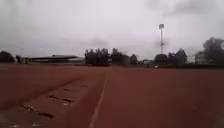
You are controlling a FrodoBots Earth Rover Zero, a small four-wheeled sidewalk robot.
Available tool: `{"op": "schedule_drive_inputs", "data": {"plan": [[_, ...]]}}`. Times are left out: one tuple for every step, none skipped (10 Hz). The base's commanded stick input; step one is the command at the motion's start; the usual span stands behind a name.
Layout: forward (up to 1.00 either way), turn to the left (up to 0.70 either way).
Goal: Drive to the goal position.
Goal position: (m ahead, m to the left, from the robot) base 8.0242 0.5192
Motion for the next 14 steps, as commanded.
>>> {"op": "schedule_drive_inputs", "data": {"plan": [[0.50, -0.09], [0.50, -0.04], [0.50, -0.01], [0.50, 0.00], [0.50, 0.00], [0.50, 0.00], [0.50, 0.00], [0.50, 0.00], [0.50, 0.00], [0.50, 0.00], [0.50, 0.00], [0.50, 0.00], [0.50, 0.00], [0.50, 0.00]]}}
